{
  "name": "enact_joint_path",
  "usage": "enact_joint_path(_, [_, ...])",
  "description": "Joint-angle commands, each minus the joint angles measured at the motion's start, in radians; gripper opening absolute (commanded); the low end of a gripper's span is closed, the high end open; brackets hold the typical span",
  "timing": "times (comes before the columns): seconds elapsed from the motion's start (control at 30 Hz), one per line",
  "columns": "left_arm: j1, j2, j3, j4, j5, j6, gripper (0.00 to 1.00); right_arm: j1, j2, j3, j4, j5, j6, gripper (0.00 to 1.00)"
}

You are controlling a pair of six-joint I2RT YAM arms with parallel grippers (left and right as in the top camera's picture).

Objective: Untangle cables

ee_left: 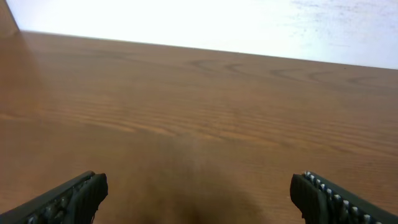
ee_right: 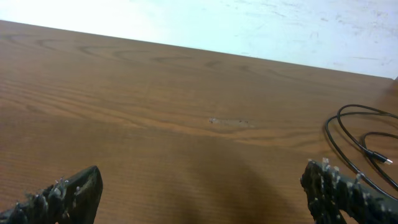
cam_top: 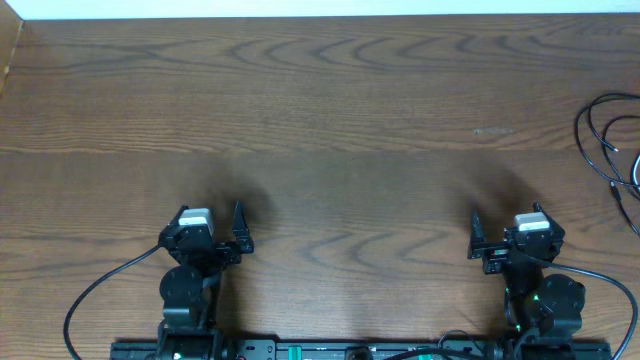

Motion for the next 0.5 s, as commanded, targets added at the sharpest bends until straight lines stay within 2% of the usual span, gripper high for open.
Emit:
enact_joint_path(0.0, [-0.001, -0.037, -0.013, -0.048, -0.041, 0.054, 1.00, 0.003, 0.002, -0.002, -0.005, 0.011, -0.014, 0.99])
enact_joint_path(0.17, [0.000, -0.122, -0.013, -0.048, -0.042, 0.055, 1.00, 0.003, 0.002, -0.002, -0.005, 0.011, -0.014, 0.99])
enact_joint_path(0.47, [0.004, -0.127, -0.013, -0.048, -0.041, 0.054, 1.00, 0.003, 0.002, -0.002, -0.005, 0.011, -0.015, 0.99])
